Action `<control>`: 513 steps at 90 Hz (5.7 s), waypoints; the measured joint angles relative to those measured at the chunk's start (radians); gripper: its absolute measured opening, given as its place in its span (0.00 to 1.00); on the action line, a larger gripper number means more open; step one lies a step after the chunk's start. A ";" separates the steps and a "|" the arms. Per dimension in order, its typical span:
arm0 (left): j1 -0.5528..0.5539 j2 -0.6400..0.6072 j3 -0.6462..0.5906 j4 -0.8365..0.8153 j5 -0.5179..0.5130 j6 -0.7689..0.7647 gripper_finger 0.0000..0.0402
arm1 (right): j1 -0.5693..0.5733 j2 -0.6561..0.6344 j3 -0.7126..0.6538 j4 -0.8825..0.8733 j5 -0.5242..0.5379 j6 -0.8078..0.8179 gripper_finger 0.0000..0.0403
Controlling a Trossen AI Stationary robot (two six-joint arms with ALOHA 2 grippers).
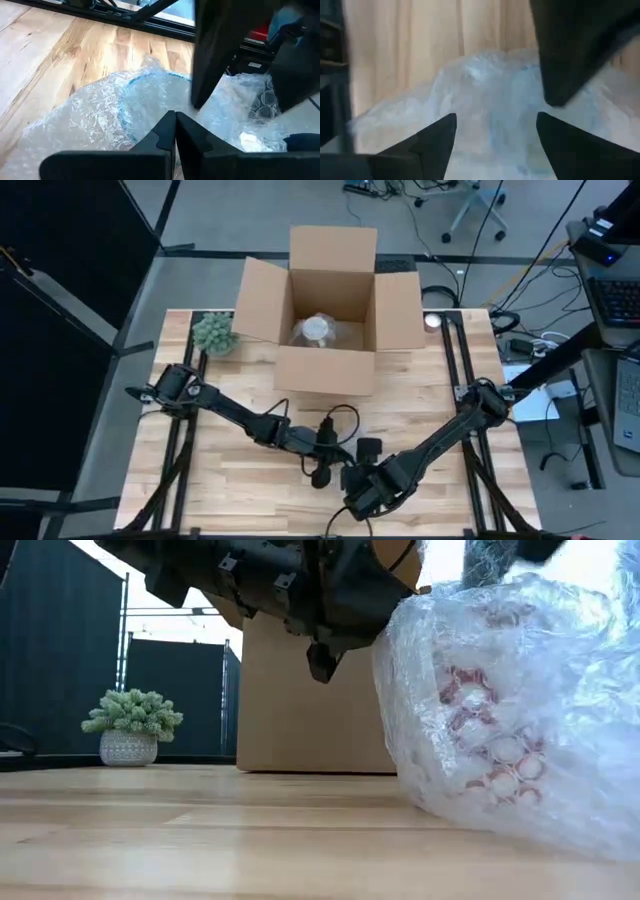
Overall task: Wrap mug
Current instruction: Wrap the red mug with bubble wrap, then put the wrapped red mug into the box
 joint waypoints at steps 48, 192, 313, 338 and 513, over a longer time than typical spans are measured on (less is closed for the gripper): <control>0.001 0.000 -0.002 0.011 -0.002 0.000 0.00 | -0.043 -0.060 -0.101 -0.205 0.246 0.177 0.65; 0.000 0.000 -0.002 0.017 0.001 -0.001 0.00 | -0.013 0.061 -0.190 0.251 0.028 0.042 0.65; -0.023 -0.101 -0.007 -0.026 0.008 -0.054 0.00 | 0.011 0.121 -0.176 0.193 -0.033 -0.060 0.05; -0.090 -0.224 -0.005 -0.180 -0.011 -0.053 0.00 | 0.127 0.029 -0.010 0.066 -0.032 -0.128 0.04; -0.250 -0.417 -0.002 -0.427 -0.137 -0.044 0.00 | -1.009 0.178 0.268 0.132 -0.166 -0.454 0.04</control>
